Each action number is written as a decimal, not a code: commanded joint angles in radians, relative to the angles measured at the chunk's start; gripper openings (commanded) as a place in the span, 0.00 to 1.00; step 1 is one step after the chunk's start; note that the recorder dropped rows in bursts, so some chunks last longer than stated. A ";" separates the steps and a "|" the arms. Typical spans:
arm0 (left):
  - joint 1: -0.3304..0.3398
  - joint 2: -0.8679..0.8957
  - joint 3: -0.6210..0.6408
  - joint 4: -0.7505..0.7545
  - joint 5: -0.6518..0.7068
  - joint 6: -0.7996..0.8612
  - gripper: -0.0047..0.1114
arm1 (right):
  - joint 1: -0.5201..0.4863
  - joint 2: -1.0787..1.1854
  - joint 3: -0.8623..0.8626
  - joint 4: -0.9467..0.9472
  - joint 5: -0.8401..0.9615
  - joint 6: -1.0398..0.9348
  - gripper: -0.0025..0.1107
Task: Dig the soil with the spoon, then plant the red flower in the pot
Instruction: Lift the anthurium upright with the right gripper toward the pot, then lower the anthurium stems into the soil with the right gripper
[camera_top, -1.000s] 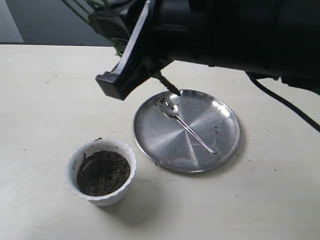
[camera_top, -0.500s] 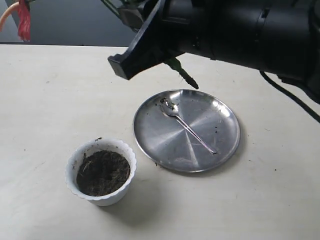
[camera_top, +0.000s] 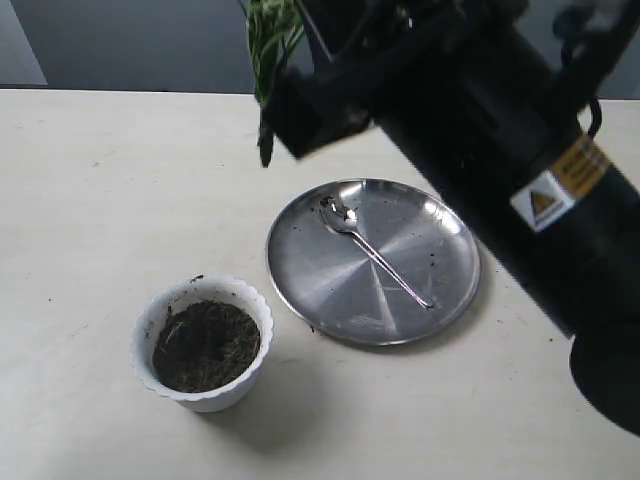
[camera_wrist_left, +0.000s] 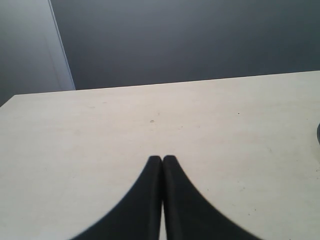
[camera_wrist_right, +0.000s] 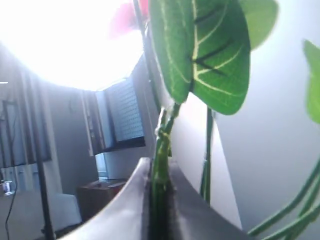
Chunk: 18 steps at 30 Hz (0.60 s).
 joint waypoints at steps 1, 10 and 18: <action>-0.002 -0.002 0.000 0.002 0.000 -0.002 0.04 | 0.001 0.056 0.065 -0.142 -0.082 -0.010 0.02; -0.002 -0.002 0.000 0.002 0.000 -0.002 0.04 | 0.001 0.250 0.041 -0.132 -0.082 -0.007 0.02; -0.002 -0.002 0.000 0.002 0.000 -0.002 0.04 | 0.057 0.457 -0.085 -0.133 -0.082 0.119 0.02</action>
